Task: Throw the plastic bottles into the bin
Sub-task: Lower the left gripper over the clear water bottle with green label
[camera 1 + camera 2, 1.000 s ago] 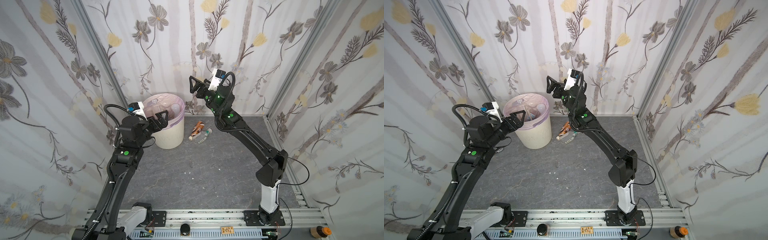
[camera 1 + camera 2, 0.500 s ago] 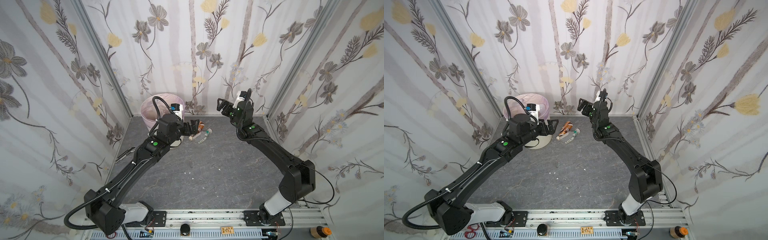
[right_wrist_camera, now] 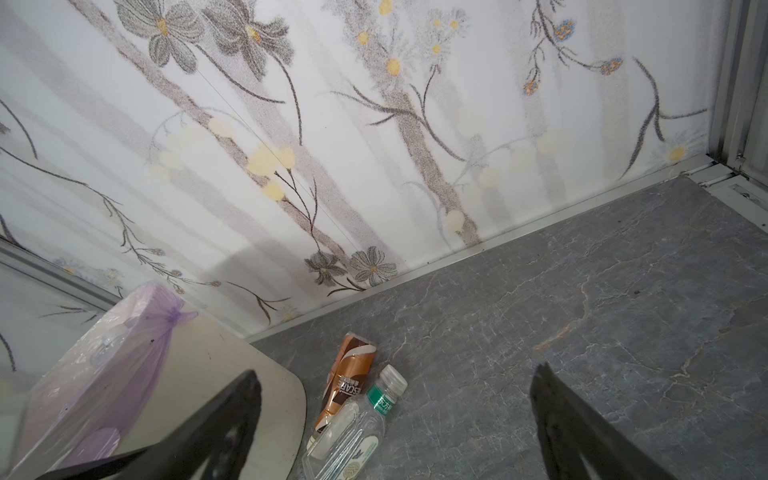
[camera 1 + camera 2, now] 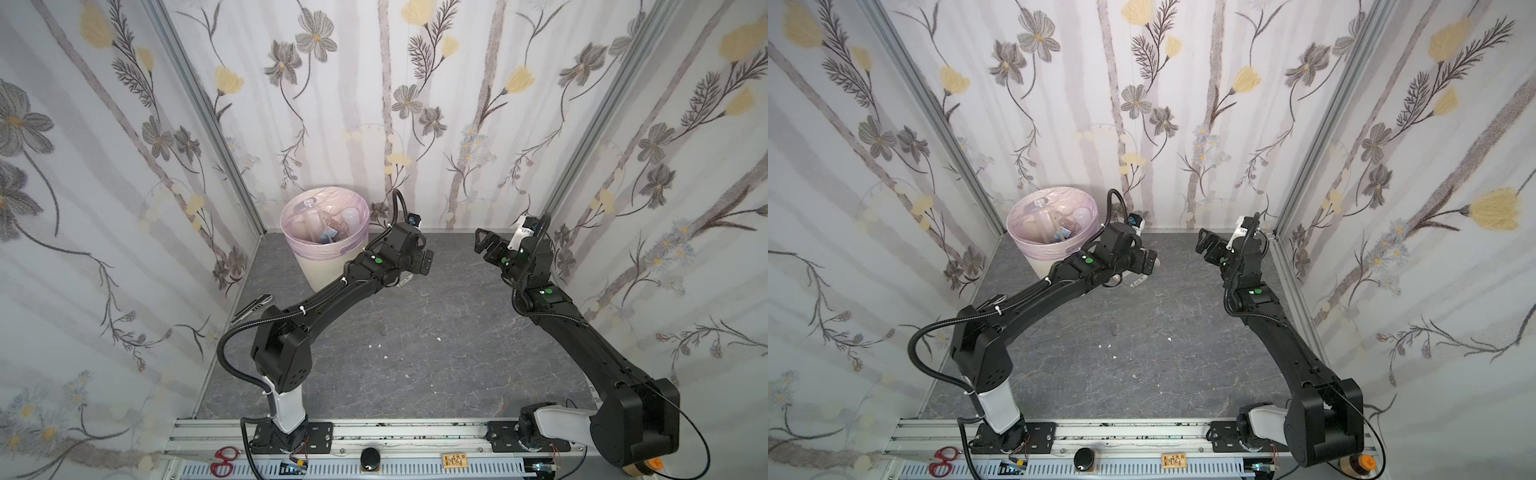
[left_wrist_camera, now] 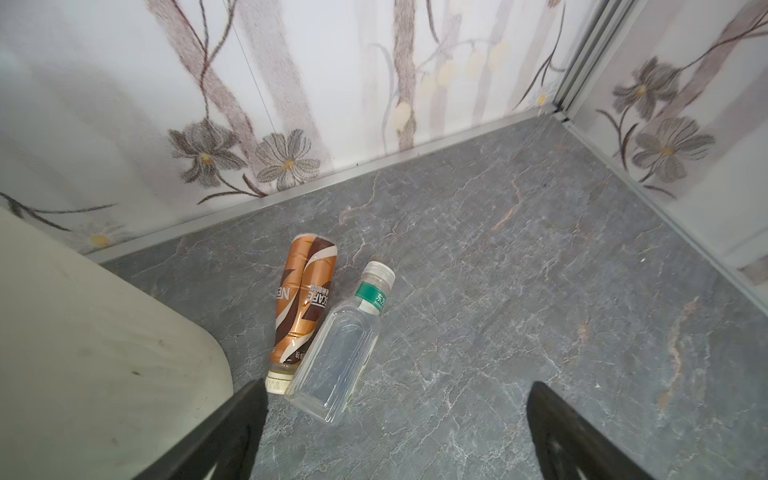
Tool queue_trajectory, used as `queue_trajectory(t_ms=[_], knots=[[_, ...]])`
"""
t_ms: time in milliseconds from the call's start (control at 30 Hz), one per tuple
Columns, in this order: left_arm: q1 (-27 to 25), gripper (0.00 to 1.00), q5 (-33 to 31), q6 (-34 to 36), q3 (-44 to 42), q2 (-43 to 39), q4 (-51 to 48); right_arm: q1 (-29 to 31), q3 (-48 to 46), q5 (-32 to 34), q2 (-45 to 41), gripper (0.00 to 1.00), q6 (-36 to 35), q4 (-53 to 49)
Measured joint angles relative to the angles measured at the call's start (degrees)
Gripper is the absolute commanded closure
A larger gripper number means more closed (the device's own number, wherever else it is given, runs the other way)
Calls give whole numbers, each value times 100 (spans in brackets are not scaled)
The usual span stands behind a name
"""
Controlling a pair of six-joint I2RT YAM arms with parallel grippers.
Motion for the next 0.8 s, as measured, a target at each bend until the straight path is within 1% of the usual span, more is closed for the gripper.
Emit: queue_trajectory(t_ms=[133, 233, 367, 533, 667, 800], knots=[[63, 0, 4, 22, 787, 822, -369, -52, -485, -199, -284, 0, -35, 44], [184, 0, 57, 13, 1257, 1340, -678, -57, -778, -402, -321, 0, -26, 118], [361, 0, 229, -28, 1659, 1823, -973, -63, -898, -647, -256, 0, 76, 109], [503, 0, 361, -46, 1733, 2201, -1279, -63, -951, -817, -170, 0, 131, 101], [525, 0, 428, -44, 1665, 2253, -1388, -79, -953, -874, -166, 0, 160, 111], [546, 4, 520, -35, 1596, 2323, -1414, -103, -973, -955, -127, 0, 164, 129]])
